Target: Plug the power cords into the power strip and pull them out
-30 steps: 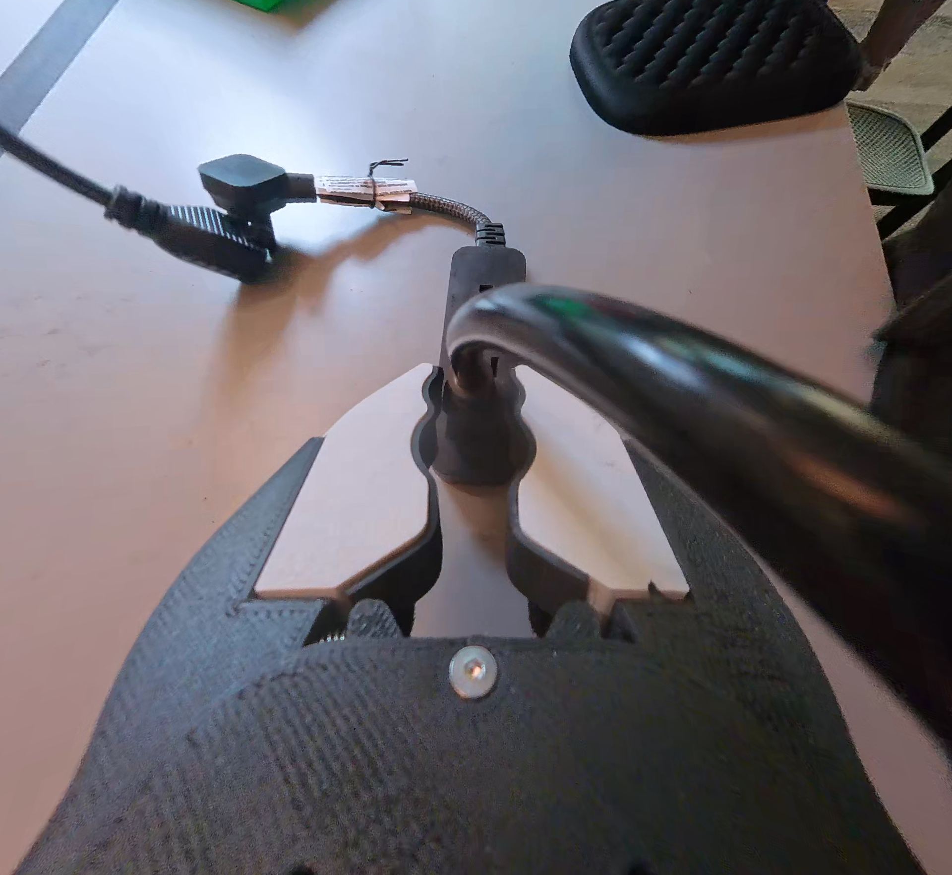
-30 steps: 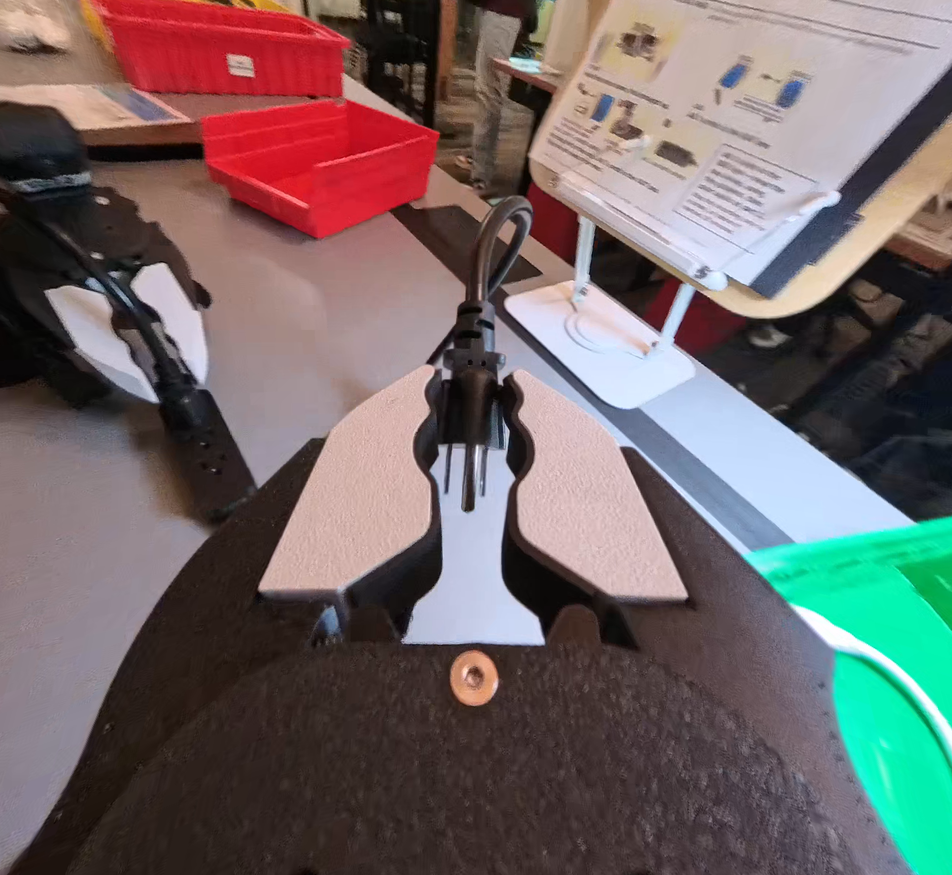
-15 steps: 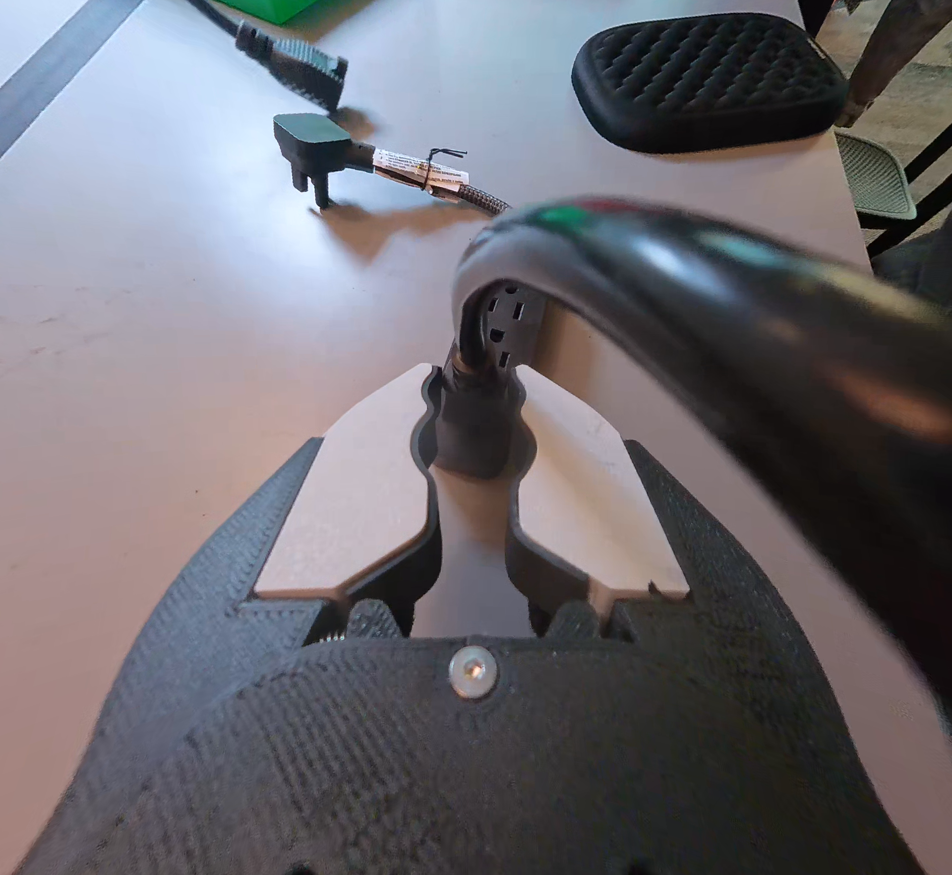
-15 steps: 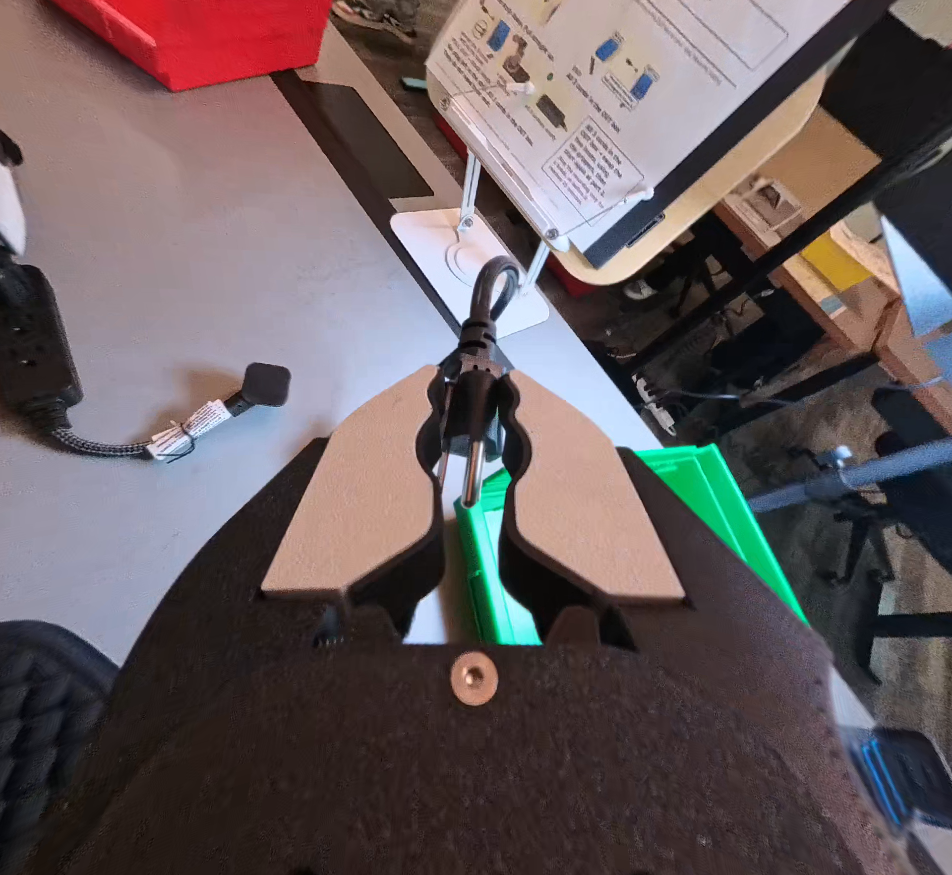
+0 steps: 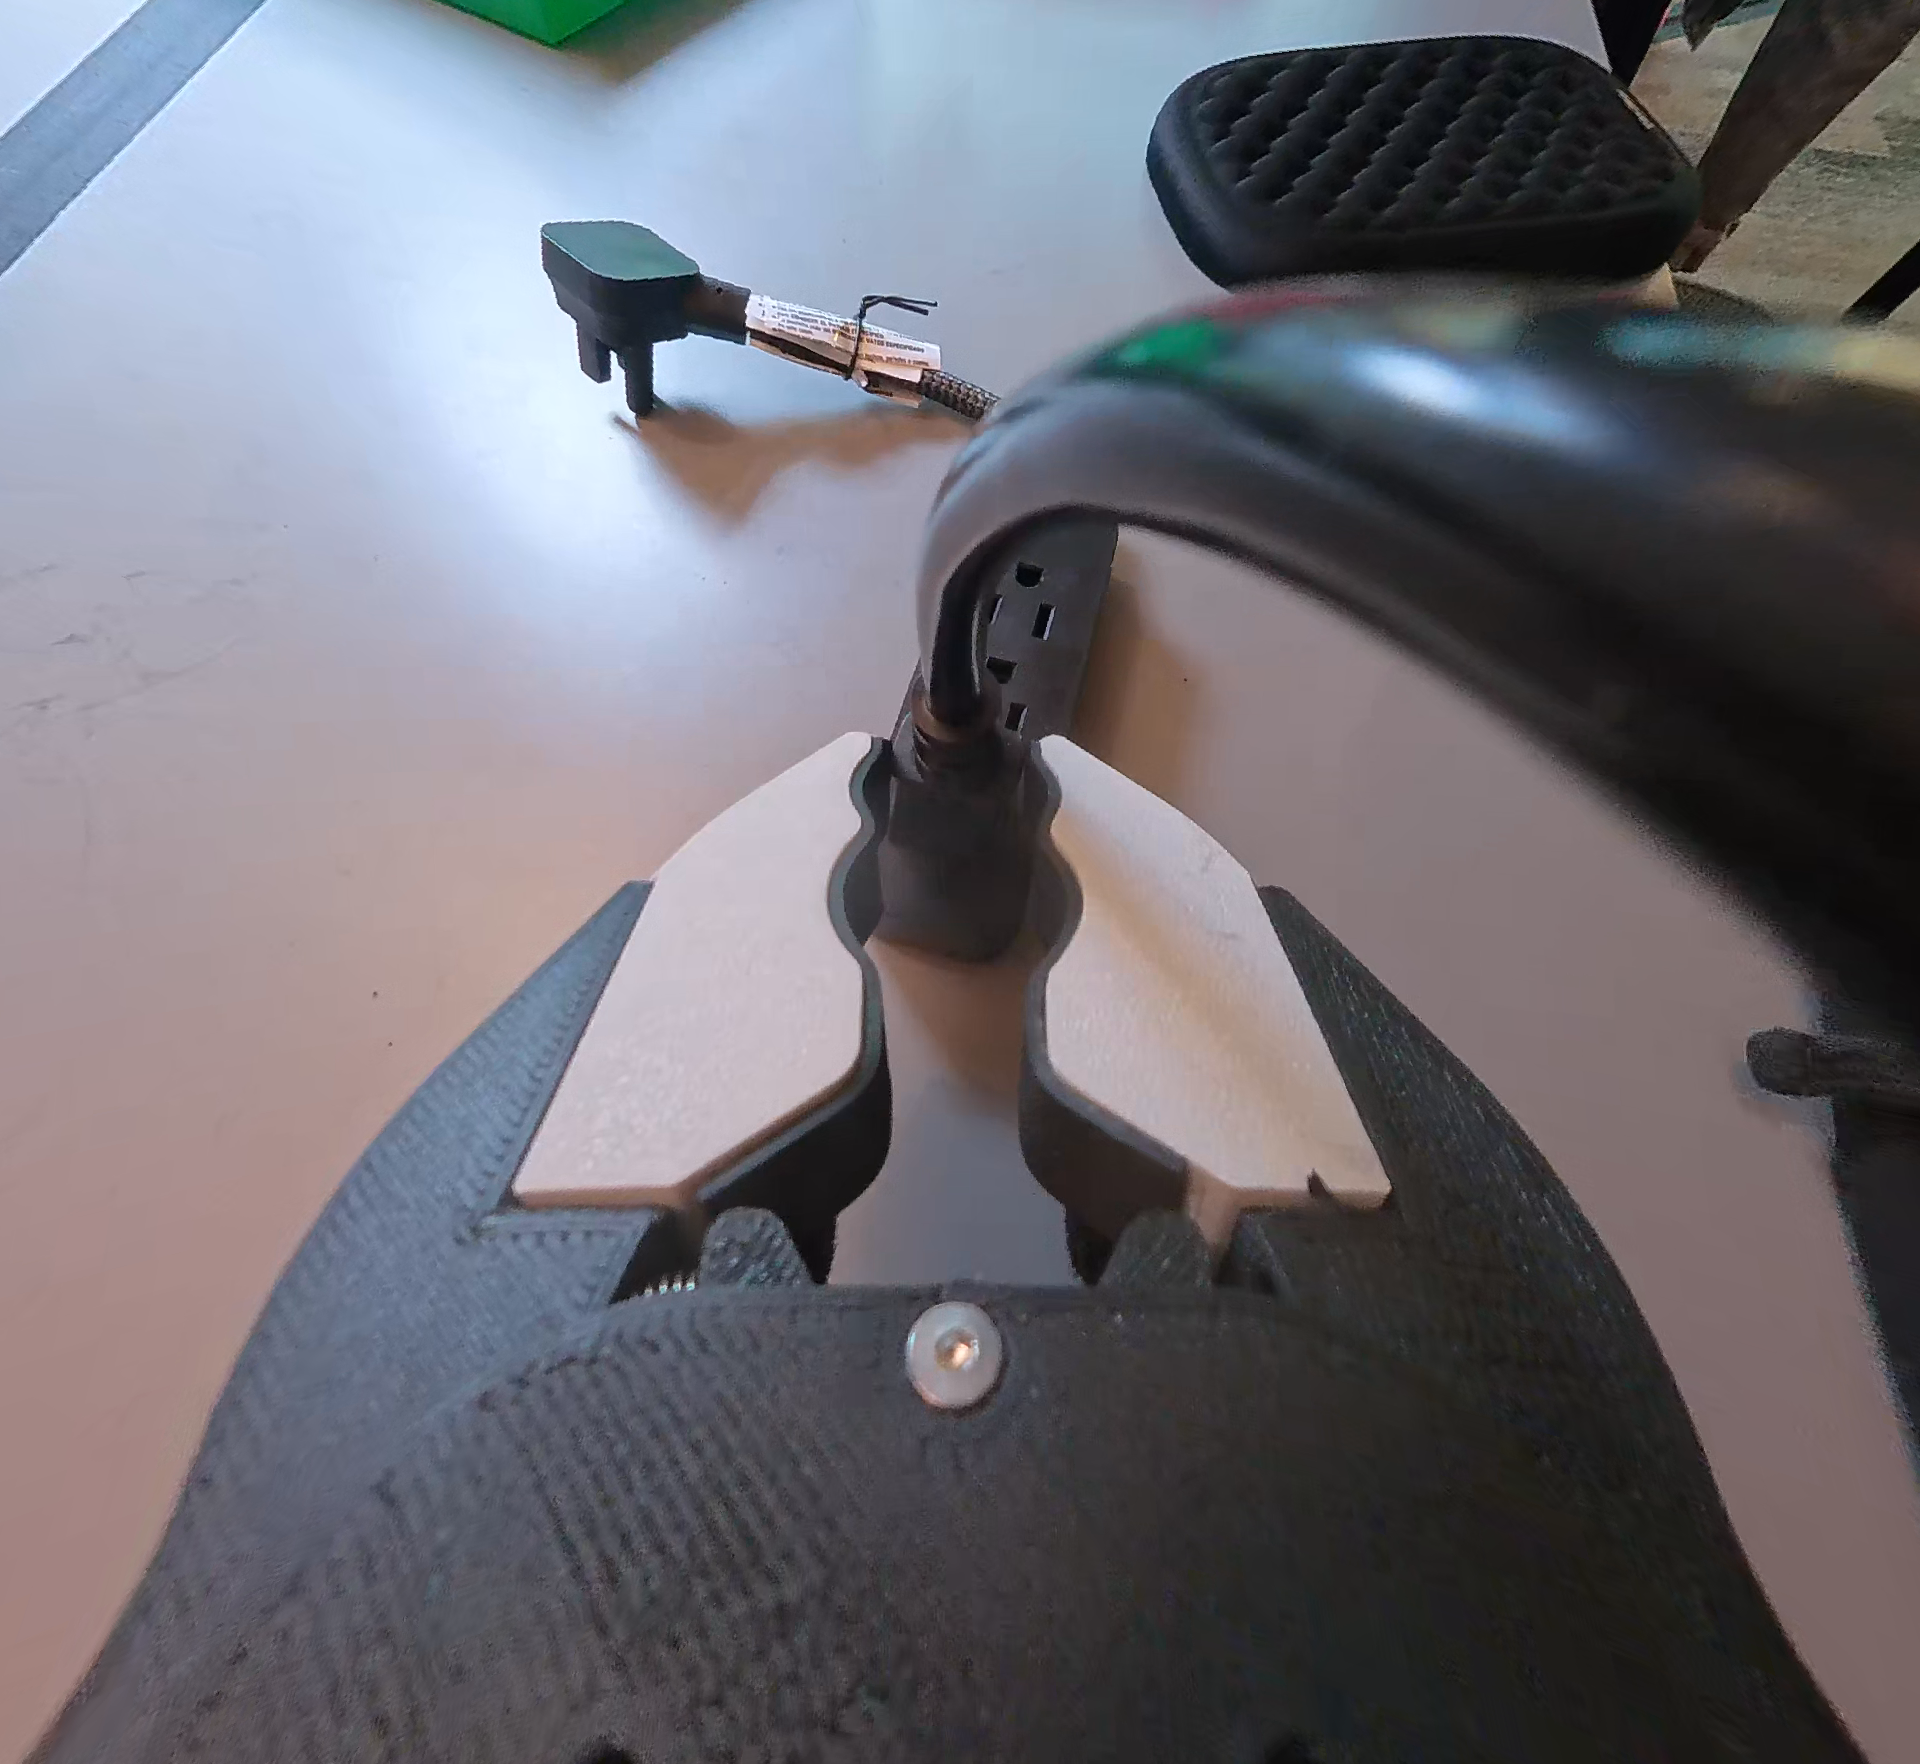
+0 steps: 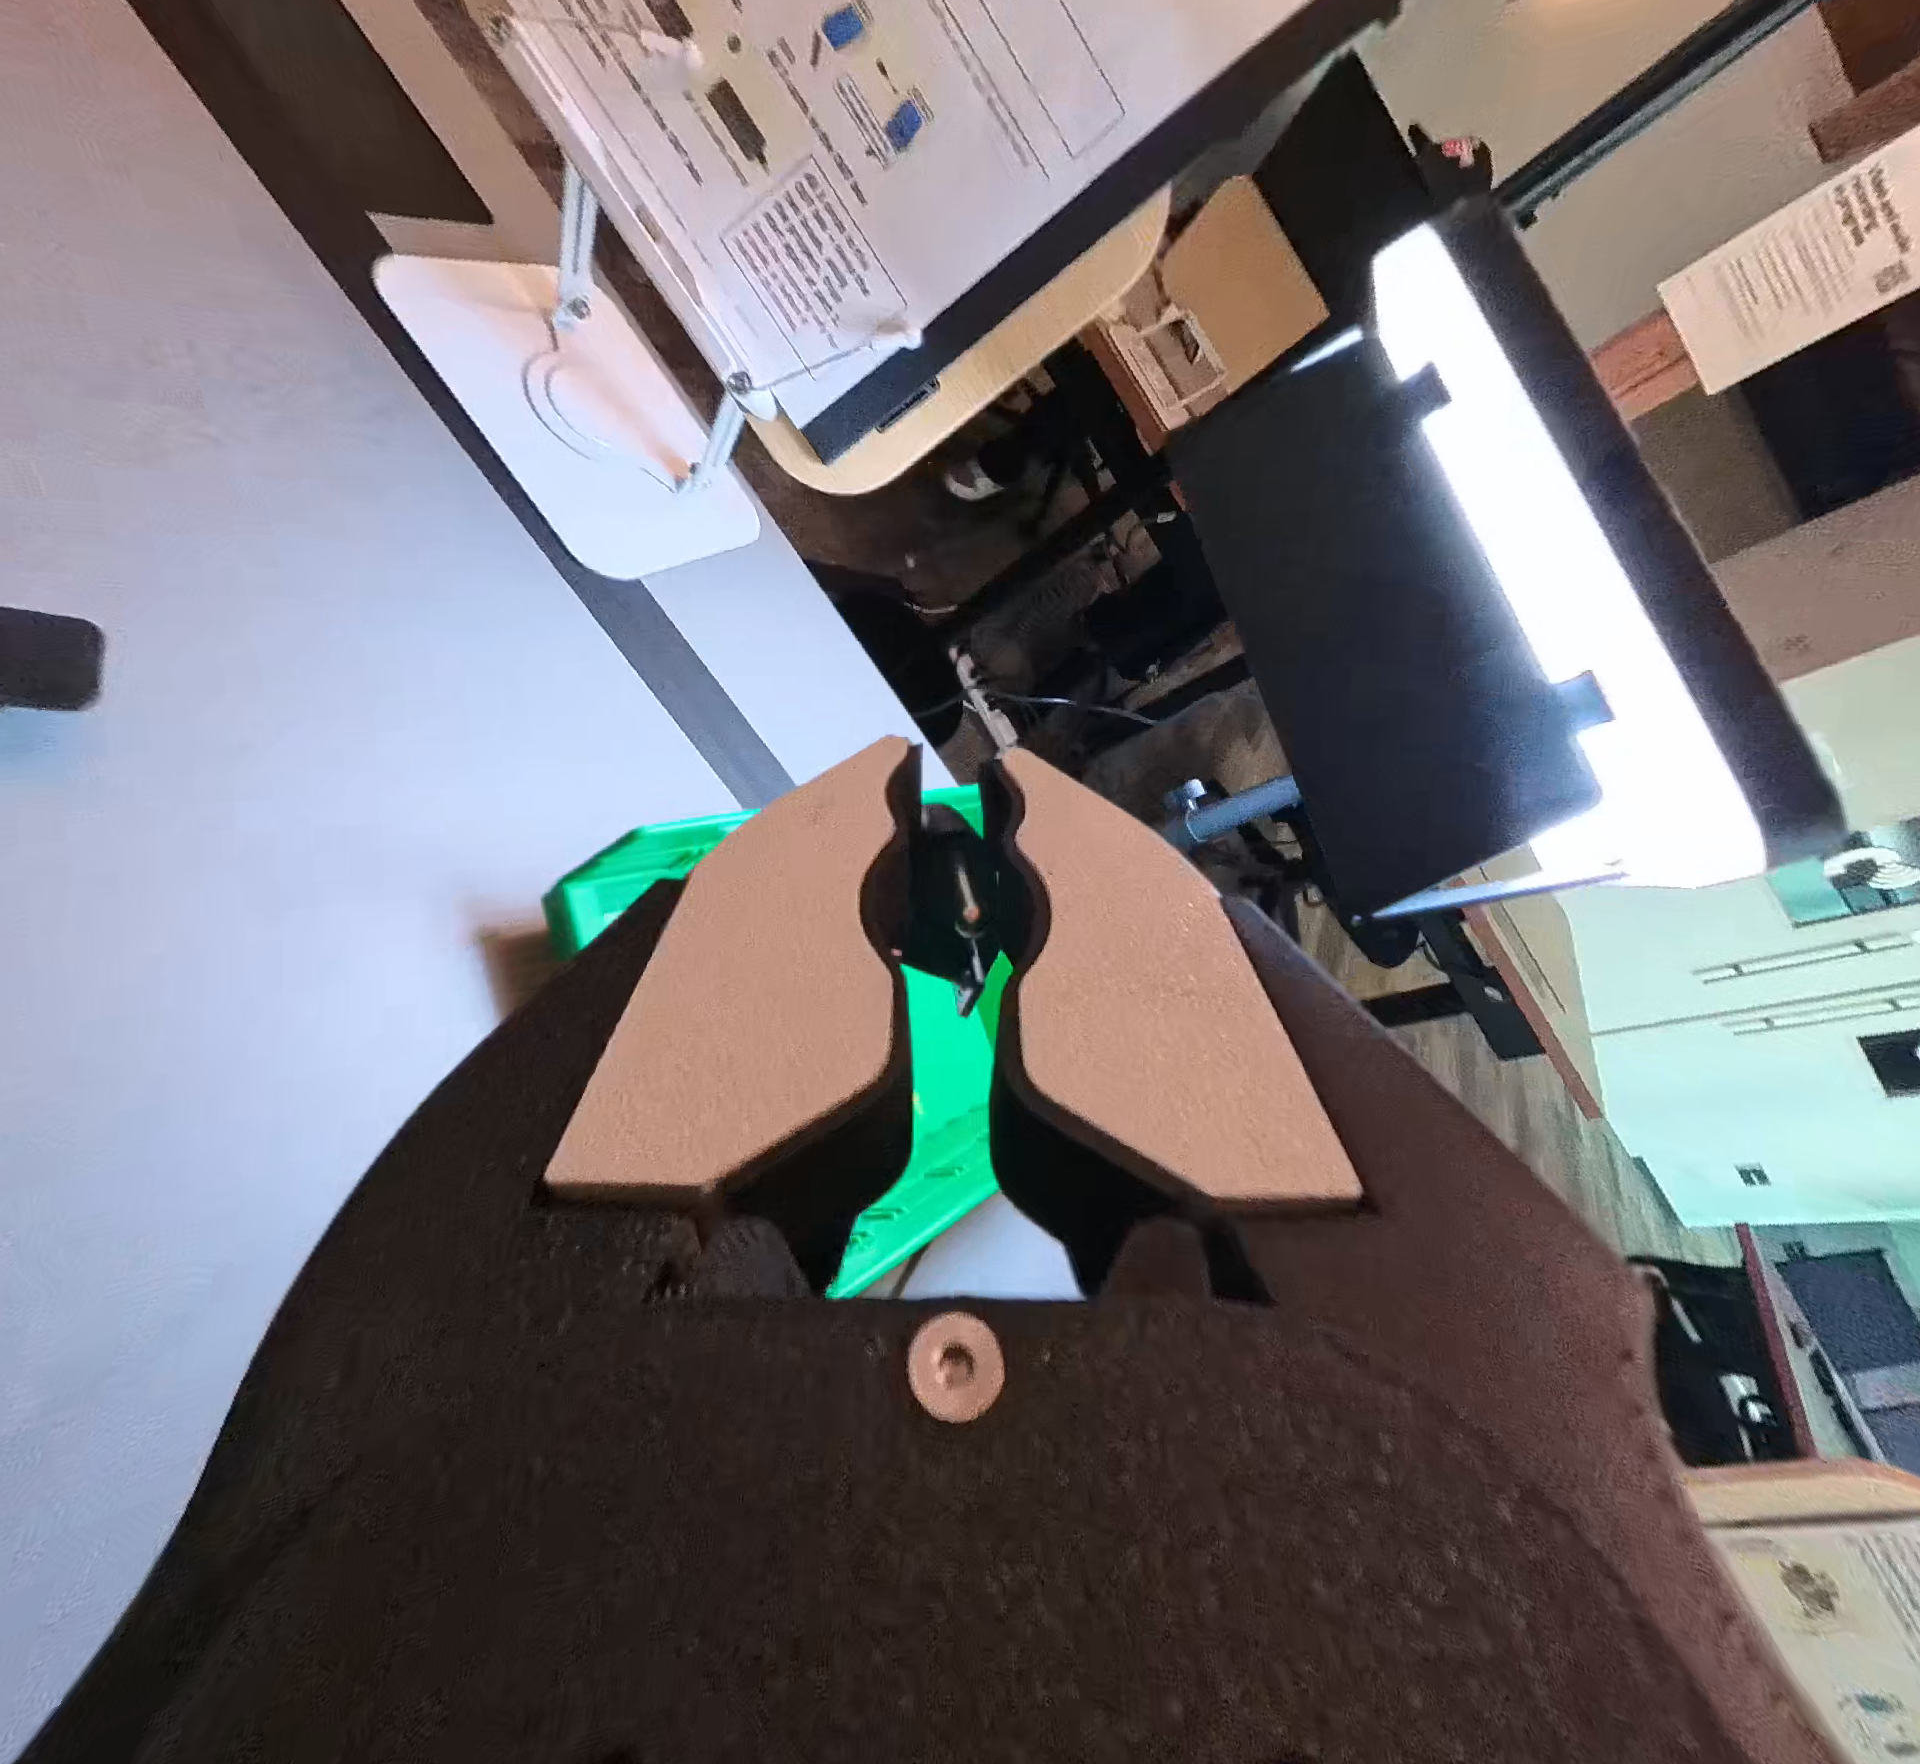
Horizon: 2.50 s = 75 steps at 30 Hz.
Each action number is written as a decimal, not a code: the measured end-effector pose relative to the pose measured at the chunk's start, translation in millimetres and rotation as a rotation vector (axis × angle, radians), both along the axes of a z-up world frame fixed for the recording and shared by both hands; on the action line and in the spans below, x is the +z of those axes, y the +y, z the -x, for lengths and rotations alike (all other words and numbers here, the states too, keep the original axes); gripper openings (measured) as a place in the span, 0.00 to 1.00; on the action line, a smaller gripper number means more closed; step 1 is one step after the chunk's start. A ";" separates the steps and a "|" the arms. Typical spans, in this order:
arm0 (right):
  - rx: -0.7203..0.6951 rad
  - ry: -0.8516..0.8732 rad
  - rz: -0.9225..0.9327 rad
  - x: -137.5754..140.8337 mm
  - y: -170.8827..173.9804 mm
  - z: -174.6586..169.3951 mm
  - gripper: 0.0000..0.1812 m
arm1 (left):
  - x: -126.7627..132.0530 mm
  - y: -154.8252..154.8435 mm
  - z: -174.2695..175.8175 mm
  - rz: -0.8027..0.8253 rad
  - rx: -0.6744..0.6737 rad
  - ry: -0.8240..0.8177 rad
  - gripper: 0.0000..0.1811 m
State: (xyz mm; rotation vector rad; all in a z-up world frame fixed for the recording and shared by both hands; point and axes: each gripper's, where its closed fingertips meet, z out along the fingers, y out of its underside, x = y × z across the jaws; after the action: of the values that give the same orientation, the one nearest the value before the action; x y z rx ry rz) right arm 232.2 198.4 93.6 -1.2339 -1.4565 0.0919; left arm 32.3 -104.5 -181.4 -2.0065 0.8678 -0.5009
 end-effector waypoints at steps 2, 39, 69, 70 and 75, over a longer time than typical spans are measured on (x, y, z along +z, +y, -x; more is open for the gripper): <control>-0.044 0.006 -0.024 1.0 26.9 -2.0 0.06 | -0.4 0.0 -0.4 0.001 0.002 0.000 0.13; -0.386 -0.249 0.429 -267.5 138.3 39.4 0.12 | -23.1 -4.9 2.3 0.089 -0.016 0.027 0.22; 0.759 0.195 0.527 -195.5 -245.1 186.4 0.00 | -30.9 -4.0 0.7 0.080 -0.019 0.069 0.22; 0.774 0.190 0.555 -201.5 -251.9 189.1 0.00 | -31.0 -4.0 0.5 0.078 -0.020 0.070 0.22; 0.750 0.137 0.644 -232.5 -260.5 194.1 0.00 | -31.0 -3.7 0.5 0.076 -0.027 0.057 0.22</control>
State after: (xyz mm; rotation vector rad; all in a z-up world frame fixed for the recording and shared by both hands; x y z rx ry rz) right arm 38.2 -62.1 -138.9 -1.0643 -1.7593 1.2027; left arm 31.7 -108.2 -212.4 -2.0894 0.9241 -0.5015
